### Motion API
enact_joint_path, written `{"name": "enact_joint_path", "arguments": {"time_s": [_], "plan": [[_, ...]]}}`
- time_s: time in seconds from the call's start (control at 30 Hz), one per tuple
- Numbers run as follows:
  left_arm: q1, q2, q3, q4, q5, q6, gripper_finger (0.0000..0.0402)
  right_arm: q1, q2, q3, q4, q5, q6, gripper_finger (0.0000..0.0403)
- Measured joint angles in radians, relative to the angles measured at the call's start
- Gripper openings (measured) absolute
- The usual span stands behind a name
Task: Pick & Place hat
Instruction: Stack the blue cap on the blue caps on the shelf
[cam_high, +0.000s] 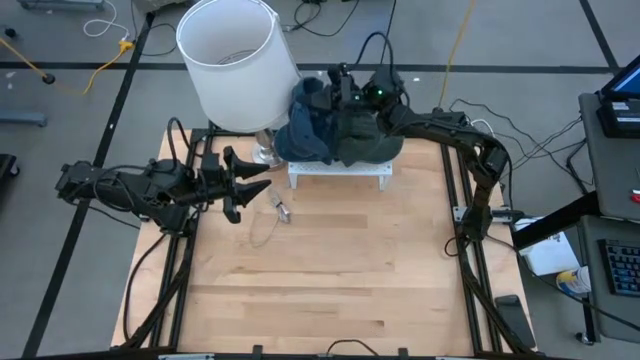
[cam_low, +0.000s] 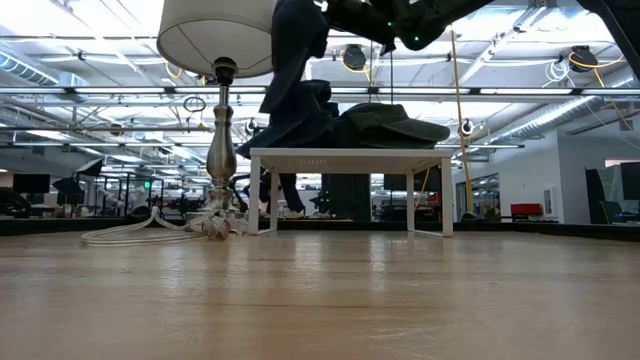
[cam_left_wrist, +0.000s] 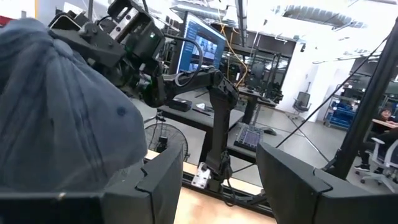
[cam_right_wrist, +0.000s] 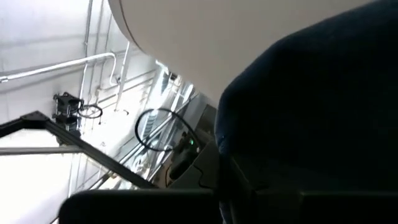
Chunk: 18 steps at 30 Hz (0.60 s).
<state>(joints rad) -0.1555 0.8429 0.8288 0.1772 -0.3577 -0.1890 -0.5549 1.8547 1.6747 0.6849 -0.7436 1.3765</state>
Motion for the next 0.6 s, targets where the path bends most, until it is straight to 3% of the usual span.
{"name": "enact_joint_path", "arguments": {"time_s": [0.27, 0.6], "plan": [[0.0, 0.0, 0.0, 0.0, 0.0, -0.041, 0.0207, -0.013, -0.001, -0.067, -0.006, -0.021, 0.052, 0.0], [-0.002, 0.0, 0.0, 0.0, 0.001, -0.079, 0.0207, -0.113, -0.001, -0.078, -0.01, -0.071, 0.01, 0.0]]}}
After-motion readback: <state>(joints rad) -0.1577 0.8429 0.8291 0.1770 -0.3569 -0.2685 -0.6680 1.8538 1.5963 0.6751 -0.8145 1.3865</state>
